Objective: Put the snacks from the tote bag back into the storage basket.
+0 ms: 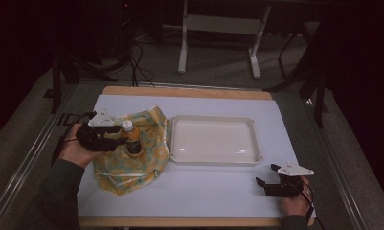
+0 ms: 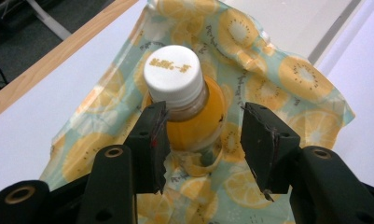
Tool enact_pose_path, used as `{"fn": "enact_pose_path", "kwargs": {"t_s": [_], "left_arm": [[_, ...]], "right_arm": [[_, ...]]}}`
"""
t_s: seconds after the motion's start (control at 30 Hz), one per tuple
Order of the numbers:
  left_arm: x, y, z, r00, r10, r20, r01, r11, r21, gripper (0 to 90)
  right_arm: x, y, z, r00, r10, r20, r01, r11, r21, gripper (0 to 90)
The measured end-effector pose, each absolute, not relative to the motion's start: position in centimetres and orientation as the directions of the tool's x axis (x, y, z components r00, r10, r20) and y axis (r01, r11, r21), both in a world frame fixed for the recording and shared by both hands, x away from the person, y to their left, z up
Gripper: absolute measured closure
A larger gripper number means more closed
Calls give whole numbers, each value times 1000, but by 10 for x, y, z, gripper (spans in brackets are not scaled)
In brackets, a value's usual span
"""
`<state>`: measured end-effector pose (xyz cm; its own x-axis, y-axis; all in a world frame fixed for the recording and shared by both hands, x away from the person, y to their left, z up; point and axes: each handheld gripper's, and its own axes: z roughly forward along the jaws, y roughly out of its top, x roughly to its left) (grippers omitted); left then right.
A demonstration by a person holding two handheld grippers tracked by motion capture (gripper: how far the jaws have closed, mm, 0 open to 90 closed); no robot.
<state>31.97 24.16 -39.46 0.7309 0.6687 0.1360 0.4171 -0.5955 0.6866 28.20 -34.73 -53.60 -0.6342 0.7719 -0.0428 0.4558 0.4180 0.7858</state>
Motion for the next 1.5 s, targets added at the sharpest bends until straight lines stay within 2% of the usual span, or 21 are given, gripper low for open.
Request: {"fn": "enact_pose_path", "kwargs": {"t_s": [1.1, 1.5], "left_arm": [[349, 237, -385, 760, 638, 127, 443, -651, 617, 501], [364, 225, -384, 790, 601, 122, 452, -705, 546, 512]], "right_arm": [[283, -347, -536, -636, 771, -44, 458, 422, 783, 151], [283, -347, -536, -636, 771, -41, 460, 420, 782, 151]]}}
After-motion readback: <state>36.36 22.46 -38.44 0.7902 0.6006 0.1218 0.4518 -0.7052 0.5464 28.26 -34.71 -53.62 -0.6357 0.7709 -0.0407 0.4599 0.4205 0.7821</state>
